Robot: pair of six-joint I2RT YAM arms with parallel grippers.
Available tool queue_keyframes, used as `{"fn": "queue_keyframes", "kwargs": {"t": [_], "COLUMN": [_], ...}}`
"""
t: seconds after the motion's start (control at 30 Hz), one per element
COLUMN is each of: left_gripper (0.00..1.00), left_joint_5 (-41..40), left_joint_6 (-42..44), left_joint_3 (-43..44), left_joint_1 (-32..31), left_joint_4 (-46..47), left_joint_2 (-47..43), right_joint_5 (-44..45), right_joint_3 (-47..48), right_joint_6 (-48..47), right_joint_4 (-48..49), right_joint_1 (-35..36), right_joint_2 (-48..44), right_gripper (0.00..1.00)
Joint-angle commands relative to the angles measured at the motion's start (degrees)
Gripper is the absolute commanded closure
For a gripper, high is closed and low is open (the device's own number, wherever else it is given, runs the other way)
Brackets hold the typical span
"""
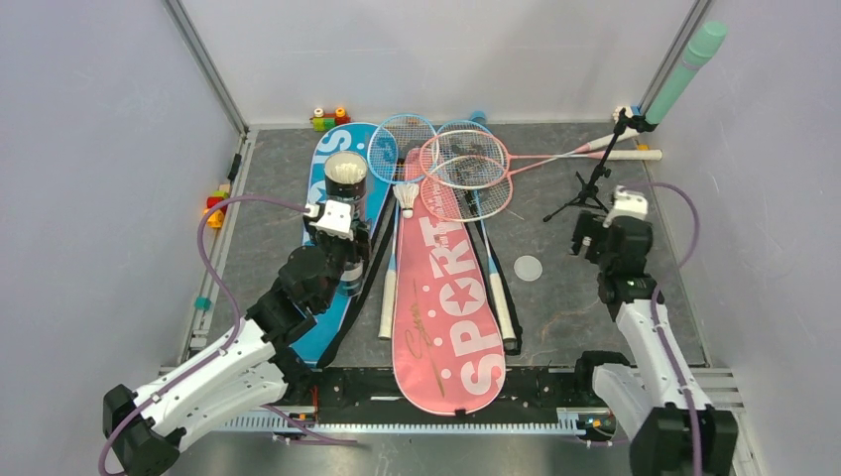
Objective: Pack up the badminton gear
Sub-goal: Place the shuttlecock at the shuttle tube, then pick up the shuttlecock at the center of the board.
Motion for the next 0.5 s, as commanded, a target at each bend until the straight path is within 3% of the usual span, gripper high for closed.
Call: {"fn": "queue_keyframes", "kwargs": {"t": [0.0,0.13,0.27,0.47], "left_gripper": [0.96,0.97,0.97,0.97], "left_joint_5": [-0.3,0.5,1.2,4.2], "left_joint_6": [-1.6,-0.9,-0.6,-0.6], "left_joint_3": [0.5,0.5,0.3,-0.3], "left_joint_1": [0.0,0.0,0.0,0.0], "left_joint_4": [4.4,4.3,4.1,3.9], "left_joint_2": [-0.1,0.4,-0.4,-2.0], "right_joint_5": [-16.1,-24.1,-37.2,-34.6], "right_joint_3": [-4.8,-9.9,-13.2,-16.6], "right_joint_6": [4.2,8.2,12.5,12.3], "right_joint_4": [13.0,25.1,36.1,47.4], "right_joint_1": [-16.2,-26.4,-31.9,-32.3], "right_joint_2": [0.8,6.0,12.9,18.6], "right_gripper": [0.01,0.01,0.15,0.2]}}
